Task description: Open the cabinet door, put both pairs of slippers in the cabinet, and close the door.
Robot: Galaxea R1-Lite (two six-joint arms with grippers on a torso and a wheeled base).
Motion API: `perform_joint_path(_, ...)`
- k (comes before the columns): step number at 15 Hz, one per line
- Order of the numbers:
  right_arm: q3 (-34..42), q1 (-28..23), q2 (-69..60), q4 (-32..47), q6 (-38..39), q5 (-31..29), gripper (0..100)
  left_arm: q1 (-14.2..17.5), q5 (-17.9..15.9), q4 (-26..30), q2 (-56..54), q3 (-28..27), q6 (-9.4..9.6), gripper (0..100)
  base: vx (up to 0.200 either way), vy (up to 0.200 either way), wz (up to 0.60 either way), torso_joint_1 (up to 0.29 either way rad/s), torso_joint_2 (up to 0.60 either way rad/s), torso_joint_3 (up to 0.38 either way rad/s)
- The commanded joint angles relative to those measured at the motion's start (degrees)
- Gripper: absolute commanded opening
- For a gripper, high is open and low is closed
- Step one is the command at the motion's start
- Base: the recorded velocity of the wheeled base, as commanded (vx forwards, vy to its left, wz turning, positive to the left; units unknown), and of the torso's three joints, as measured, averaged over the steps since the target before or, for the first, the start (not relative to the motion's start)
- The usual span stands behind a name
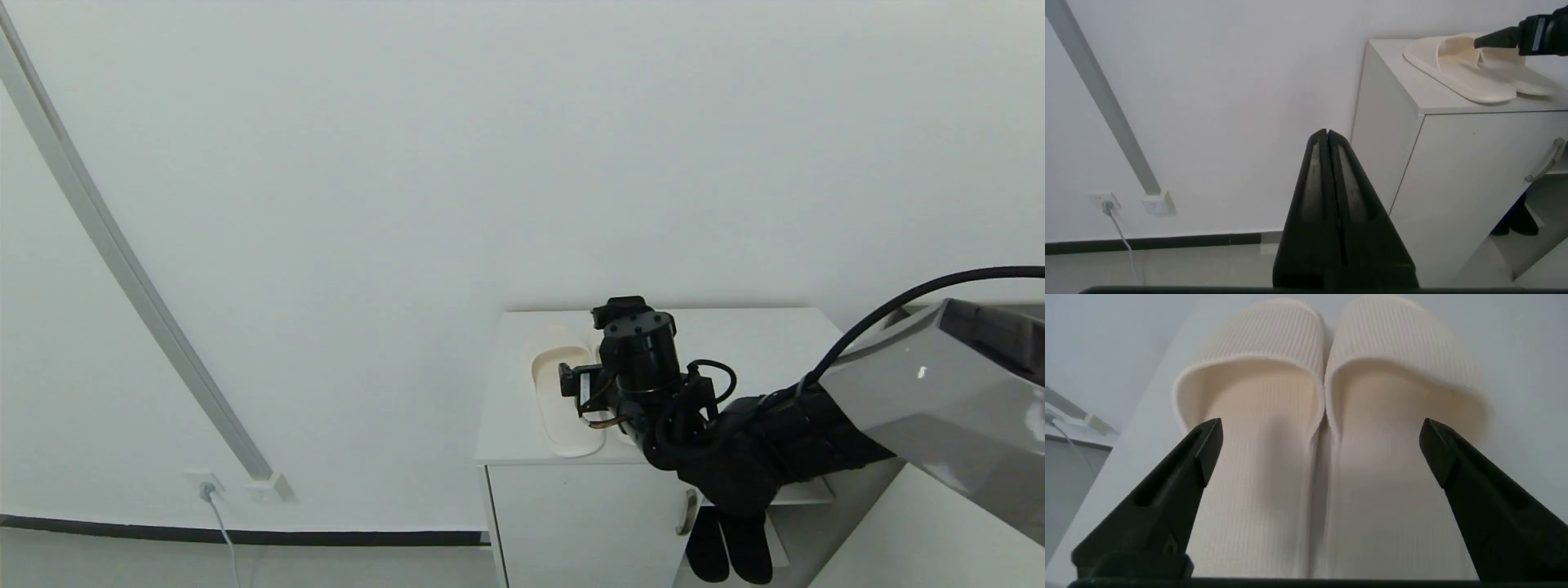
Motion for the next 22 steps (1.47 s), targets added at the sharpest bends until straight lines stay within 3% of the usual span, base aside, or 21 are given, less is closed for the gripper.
perform_joint_path(1,-1.9,-0.6,2.9,0.1,0.0,0.0,100,0.0,0.0,0.0,0.1,0.1,-0.02,0,0.000,0.000,0.00,0.000,0.00,0.000)
perform_joint_path(9,-12.5,-3.4,10.8,1.4,-0.9,0.0,100,0.0,0.1,0.0,0.1,0.0,-0.10,0,0.000,0.000,0.00,0.000,0.00,0.000)
perform_joint_path(13,-14.1,-3.3,12.0,1.0,-2.4,-0.1,100,0.0,0.1,0.0,0.1,0.0,-0.10,0,0.000,0.000,0.00,0.000,0.00,0.000)
perform_joint_path(14,-14.5,-3.3,12.2,0.7,-3.0,-0.1,0,0.0,0.1,0.0,0.1,0.0,-0.10,0,0.000,0.000,0.00,0.000,0.00,0.000)
perform_joint_path(22,-14.9,-3.2,11.9,0.6,-3.4,-0.2,0,0.0,0.1,0.0,0.1,0.0,-0.10,0,0.000,0.000,0.00,0.000,0.00,0.000)
